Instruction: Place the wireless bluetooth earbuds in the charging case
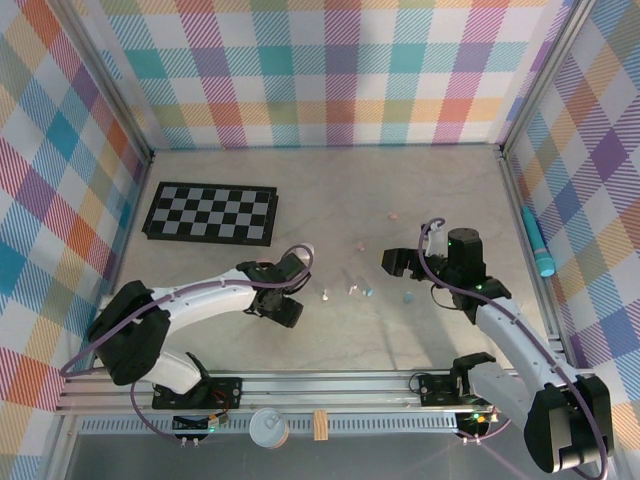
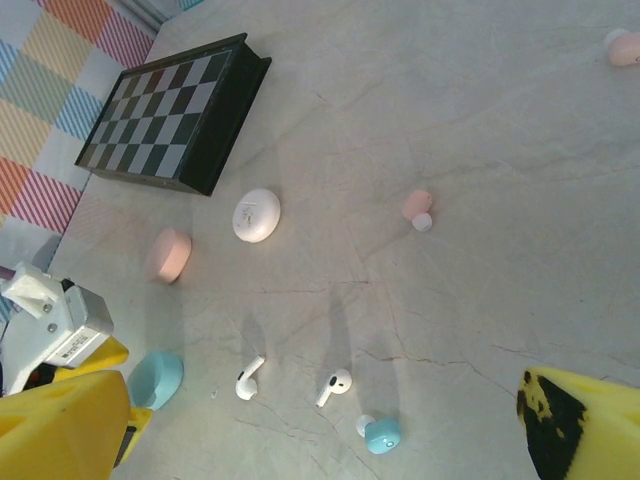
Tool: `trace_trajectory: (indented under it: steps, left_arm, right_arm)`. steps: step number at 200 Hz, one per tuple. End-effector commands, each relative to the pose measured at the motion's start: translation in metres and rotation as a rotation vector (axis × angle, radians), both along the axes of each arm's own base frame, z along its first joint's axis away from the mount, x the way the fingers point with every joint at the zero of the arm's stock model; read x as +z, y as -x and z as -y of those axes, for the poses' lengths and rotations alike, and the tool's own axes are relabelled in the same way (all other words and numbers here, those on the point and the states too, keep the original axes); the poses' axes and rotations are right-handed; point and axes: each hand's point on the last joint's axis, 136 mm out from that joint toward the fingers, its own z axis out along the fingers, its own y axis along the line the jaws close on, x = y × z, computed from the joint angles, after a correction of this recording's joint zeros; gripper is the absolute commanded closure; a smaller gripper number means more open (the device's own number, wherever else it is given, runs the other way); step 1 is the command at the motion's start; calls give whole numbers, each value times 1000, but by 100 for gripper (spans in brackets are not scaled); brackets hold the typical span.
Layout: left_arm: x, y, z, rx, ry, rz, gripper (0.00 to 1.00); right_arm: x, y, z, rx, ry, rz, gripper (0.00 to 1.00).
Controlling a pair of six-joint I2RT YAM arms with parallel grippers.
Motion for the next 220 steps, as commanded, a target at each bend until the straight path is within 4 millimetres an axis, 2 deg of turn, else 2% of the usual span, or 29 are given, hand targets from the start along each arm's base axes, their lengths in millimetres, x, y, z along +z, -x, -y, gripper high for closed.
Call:
trace_trajectory:
  steps: [1, 37, 58, 87, 130, 139, 148, 172, 220]
  left_arm:
    - [0, 6, 1, -15, -7, -43, 28]
    - [-3, 5, -1, -24, -34, -44, 34]
    - [-3, 4, 1, -39, -34, -50, 42]
    - [-5, 4, 4, -48, -31, -59, 44]
    - [-5, 5, 5, -54, -28, -67, 57]
    - [-4, 4, 5, -53, -26, -63, 63]
    - [0, 3, 6, -55, -19, -55, 66]
    - [13, -3, 10, -53, 8, -14, 67]
    - [56, -20, 31, -111, 132, 117, 67]
  right_arm:
    - [-2, 5, 0, -7, -5, -14, 1]
    - [-4, 4, 0, -9, -3, -20, 1]
    - [-4, 3, 1, -8, 2, -19, 1]
    - [-6, 4, 2, -14, 13, -25, 1]
    - [-4, 4, 5, -37, 6, -32, 1]
    - [-4, 5, 5, -43, 3, -45, 1]
    - [-4, 5, 5, -50, -3, -63, 1]
    - [-3, 7, 0, -40, -35, -145, 1]
    - [12, 10, -22, 45, -157, -247, 1]
